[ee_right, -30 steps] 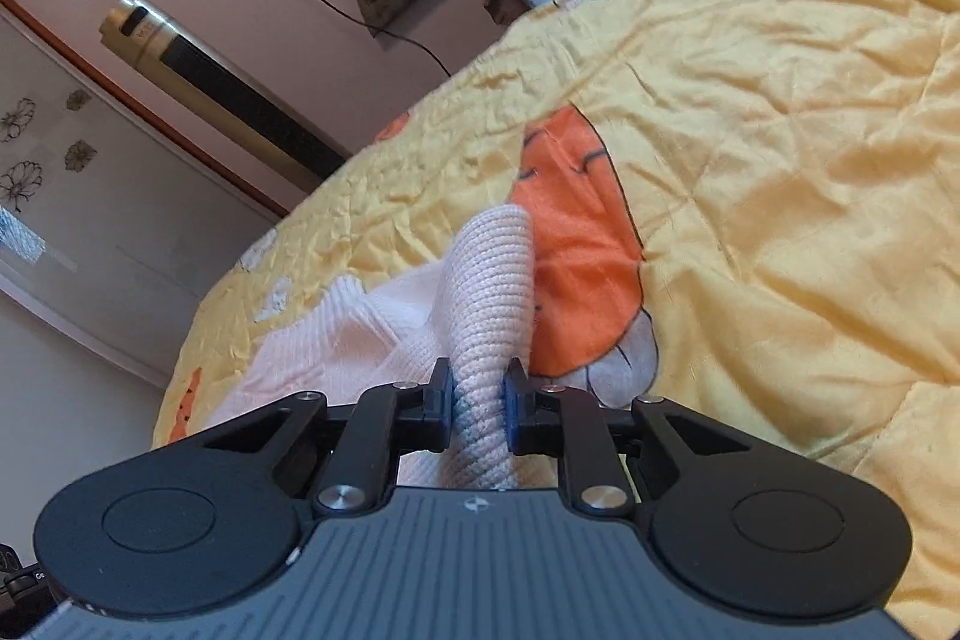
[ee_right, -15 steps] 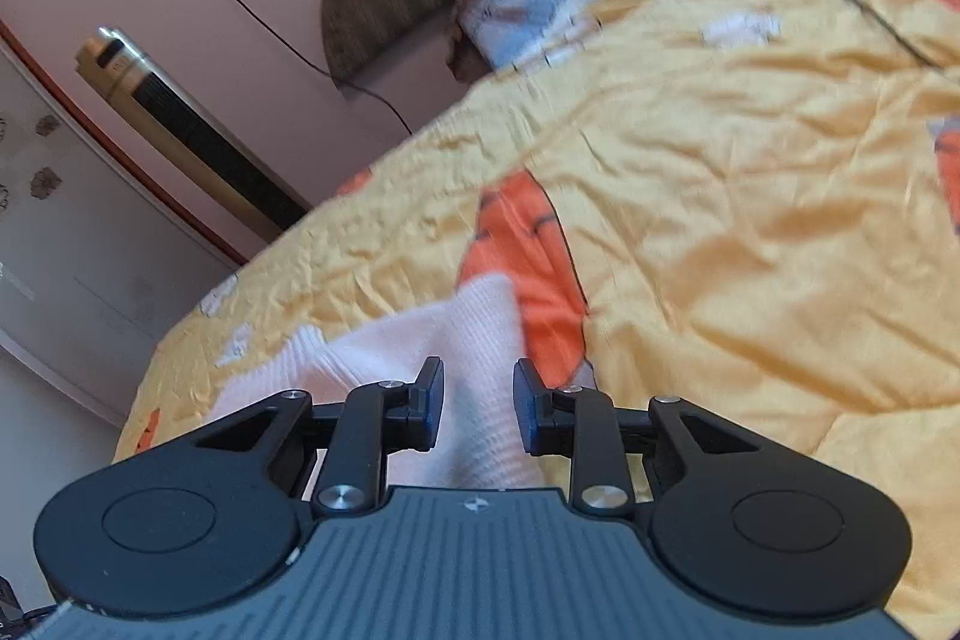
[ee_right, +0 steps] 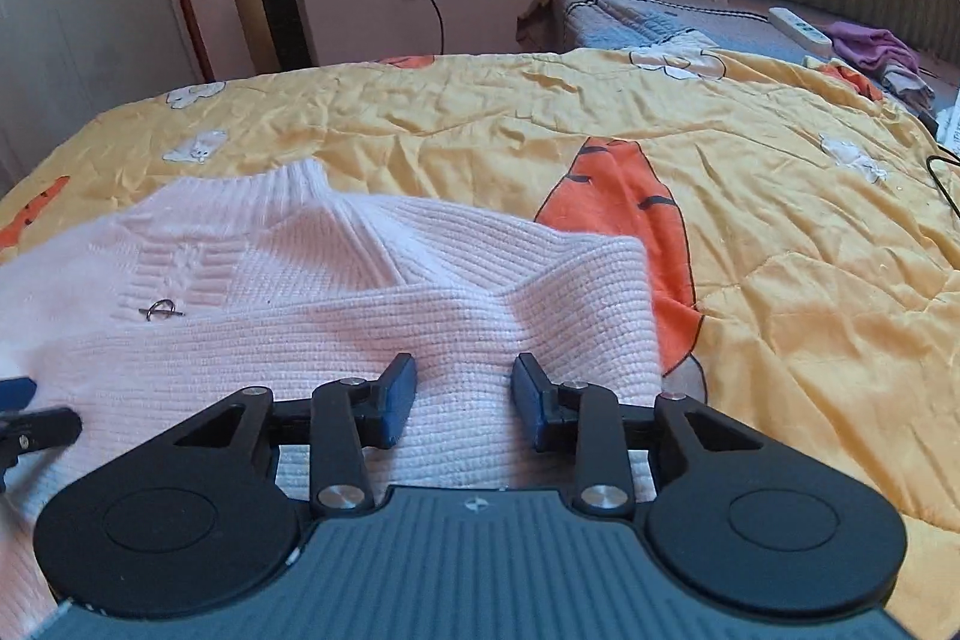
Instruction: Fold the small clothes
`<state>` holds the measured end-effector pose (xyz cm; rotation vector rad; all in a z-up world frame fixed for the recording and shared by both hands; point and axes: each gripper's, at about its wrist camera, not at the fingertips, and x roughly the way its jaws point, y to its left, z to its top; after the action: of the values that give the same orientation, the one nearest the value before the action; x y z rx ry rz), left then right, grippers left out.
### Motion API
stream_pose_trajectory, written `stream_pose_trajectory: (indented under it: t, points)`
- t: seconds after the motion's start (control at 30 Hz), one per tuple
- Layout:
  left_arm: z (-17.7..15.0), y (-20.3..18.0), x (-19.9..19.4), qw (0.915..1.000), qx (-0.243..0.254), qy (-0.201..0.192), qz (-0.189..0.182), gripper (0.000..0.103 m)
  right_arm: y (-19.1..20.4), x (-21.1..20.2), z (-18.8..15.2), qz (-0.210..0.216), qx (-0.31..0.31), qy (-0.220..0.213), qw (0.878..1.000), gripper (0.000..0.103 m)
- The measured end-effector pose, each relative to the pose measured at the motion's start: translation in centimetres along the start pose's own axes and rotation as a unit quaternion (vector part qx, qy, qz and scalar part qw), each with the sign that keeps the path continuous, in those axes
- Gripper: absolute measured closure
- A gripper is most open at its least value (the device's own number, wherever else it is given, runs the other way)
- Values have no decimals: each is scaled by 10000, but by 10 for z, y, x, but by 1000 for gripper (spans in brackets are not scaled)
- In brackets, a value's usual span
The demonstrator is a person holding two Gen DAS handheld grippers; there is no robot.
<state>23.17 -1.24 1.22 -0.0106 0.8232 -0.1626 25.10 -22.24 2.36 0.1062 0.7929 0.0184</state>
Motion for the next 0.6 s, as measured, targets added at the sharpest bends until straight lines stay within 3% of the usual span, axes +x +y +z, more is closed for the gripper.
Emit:
stream_pose_trajectory:
  t: [0.07, 0.13, 0.2, 0.27, 0.3, 0.37, 0.4, 0.5, 0.6]
  points:
    - [-1, -2, -2, 9999, 148, -43, 4, 37, -15, 0, 0, 290, 313, -3, 9991, 65]
    - [-1, 5, -16, 10000, -26, -33, -55, 39, -22, -2, 3, 433, 514, 73, 9977, 65]
    - [-10, 18, -47, 9996, -203, -194, -104, 38, -22, -17, 4, 383, 644, 78, 9972, 66]
    - [-28, 39, -88, 9979, -410, -480, -125, 38, -28, -56, -6, 553, 877, -135, 9945, 58]
    - [-38, 49, -105, 9970, -518, -566, -14, 37, -33, -80, -17, 712, 916, -326, 9927, 55]
    - [-64, 70, -137, 9941, -818, -663, 265, 32, -46, -127, -46, 794, 1019, -575, 9900, 35]
    - [-76, 78, -146, 9926, -956, -639, 391, 31, -54, -148, -64, 775, 1101, -547, 9894, 32]
    - [-109, 94, -161, 9899, -1168, -274, 758, 31, -79, -181, -123, 859, 1808, -82, 9797, 34]
    - [-137, 103, -167, 9869, -1467, 157, 647, 31, -87, -194, -176, 1060, 2465, 408, 9625, 43]
